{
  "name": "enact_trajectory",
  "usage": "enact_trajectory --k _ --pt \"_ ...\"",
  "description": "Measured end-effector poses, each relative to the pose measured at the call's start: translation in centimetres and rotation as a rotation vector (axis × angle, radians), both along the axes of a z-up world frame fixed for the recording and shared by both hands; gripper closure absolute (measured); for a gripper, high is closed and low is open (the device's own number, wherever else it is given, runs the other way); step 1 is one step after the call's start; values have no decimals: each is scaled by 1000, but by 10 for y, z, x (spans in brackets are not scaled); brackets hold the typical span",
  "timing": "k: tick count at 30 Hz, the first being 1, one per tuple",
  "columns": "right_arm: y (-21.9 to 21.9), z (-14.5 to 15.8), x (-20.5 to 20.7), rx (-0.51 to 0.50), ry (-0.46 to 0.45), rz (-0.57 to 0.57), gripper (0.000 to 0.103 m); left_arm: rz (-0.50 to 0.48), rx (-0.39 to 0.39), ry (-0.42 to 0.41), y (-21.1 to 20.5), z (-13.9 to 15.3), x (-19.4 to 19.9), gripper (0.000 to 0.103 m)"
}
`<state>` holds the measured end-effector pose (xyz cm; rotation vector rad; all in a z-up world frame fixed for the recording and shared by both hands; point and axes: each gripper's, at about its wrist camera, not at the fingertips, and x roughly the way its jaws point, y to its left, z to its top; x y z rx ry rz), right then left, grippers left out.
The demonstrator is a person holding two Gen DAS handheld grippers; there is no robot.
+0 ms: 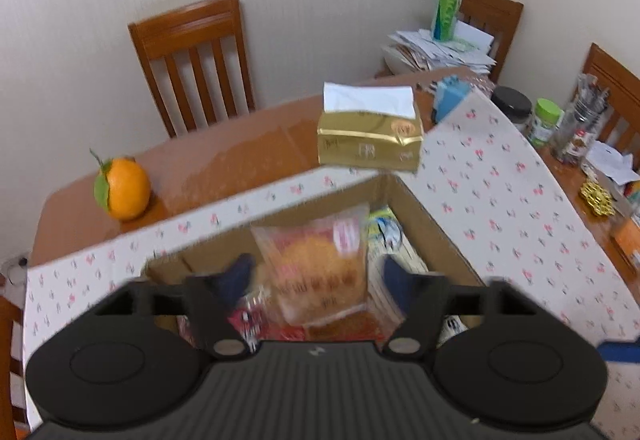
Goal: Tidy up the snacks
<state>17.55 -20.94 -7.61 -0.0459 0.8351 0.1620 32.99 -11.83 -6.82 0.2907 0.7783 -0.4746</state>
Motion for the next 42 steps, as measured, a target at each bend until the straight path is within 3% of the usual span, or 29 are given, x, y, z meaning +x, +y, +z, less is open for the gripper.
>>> enact_trajectory --k 2,11,16,21,27,33,42 --pt "-2 -1 1 2 8 -4 0 28 -7 -36 0 2 -1 7" --pt "-2 3 9 16 25 -24 0 86 -98 -95 42 27 -39 2" --pt "0 11 13 3 44 -70 0 148 -49 -171 66 35 -77 2" --pt "2 16 18 -14 101 -162 0 236 -65 -97 95 22 -110 1" --pt "16 20 11 -55 142 -232 0 313 69 -92 106 8 -150 1" --pt "34 35 -10 -81 151 -256 0 367 -5 -13 118 32 -174 1" --pt "44 78 -38 -76 72 -287 0 384 -39 2 118 64 -186 1"
